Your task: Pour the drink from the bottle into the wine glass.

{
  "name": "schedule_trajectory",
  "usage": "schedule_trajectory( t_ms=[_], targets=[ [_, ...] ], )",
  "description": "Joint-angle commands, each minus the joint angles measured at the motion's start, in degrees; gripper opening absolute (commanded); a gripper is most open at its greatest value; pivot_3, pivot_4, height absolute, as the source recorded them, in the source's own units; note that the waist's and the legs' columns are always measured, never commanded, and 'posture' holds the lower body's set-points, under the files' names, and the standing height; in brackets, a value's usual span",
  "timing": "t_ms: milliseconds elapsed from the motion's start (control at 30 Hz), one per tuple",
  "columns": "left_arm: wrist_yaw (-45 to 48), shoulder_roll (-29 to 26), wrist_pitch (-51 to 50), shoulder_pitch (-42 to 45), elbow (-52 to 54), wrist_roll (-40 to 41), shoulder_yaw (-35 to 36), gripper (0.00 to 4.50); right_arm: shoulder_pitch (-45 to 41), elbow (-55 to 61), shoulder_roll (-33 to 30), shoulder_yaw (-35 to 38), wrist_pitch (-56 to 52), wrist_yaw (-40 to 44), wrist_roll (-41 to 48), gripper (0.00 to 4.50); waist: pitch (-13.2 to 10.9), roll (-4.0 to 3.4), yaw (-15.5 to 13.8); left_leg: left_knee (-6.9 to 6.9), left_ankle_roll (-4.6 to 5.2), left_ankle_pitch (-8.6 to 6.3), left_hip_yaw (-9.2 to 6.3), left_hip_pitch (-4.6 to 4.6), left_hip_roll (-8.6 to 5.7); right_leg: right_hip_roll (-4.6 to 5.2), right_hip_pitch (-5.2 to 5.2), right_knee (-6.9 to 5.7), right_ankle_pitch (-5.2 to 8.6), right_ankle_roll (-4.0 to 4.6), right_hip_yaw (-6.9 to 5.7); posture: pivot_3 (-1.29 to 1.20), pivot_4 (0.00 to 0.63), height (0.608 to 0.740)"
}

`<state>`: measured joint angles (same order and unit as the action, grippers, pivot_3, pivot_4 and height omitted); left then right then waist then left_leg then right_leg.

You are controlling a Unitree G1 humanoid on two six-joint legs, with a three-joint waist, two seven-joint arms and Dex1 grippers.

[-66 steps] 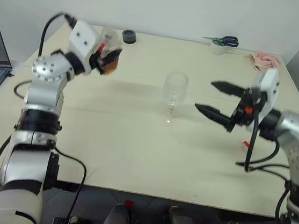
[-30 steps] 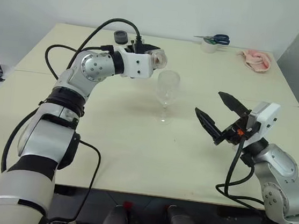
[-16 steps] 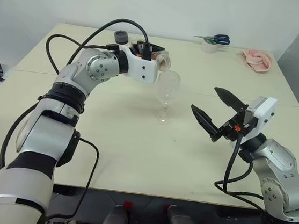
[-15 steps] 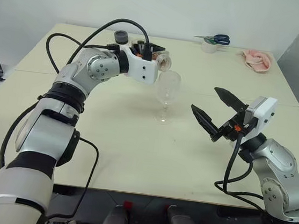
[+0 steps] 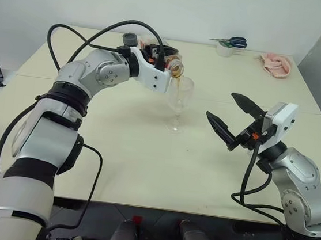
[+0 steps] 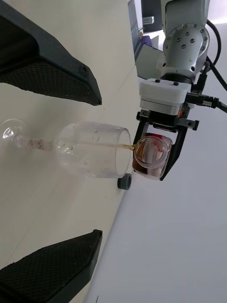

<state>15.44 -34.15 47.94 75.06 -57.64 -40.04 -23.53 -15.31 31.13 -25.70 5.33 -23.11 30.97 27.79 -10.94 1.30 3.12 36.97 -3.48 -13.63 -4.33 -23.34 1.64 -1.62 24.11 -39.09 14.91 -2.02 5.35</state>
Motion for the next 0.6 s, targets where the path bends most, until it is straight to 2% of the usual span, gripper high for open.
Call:
schedule_trajectory(
  t_ms=[33, 600],
  targets=[
    [-2.8, -0.8, 0.2, 3.3, 0.2, -0.6, -0.1, 1.8, -1.4, 0.9, -0.3, 0.1, 0.2, -0.4, 0.1, 4.5, 0.0, 0.0, 0.0, 0.0, 0.0, 0.0, 0.0, 0.0, 0.0, 0.0, 0.0, 0.0, 0.0, 0.0, 0.0, 0.0, 0.15, 0.74],
    [-6.5, -1.7, 0.2, 4.7, -1.4, -3.3, -2.2, 1.8, -2.6, -0.1, 0.1, -1.1, 0.8, -1.2, -0.5, 4.5, 0.0, 0.0, 0.0, 0.02, 0.0, 0.0, 0.0, 0.01, 0.0, 0.0, 0.0, -0.04, -0.12, 0.19, 0.0, 0.0, 0.15, 0.74]
  ],
)
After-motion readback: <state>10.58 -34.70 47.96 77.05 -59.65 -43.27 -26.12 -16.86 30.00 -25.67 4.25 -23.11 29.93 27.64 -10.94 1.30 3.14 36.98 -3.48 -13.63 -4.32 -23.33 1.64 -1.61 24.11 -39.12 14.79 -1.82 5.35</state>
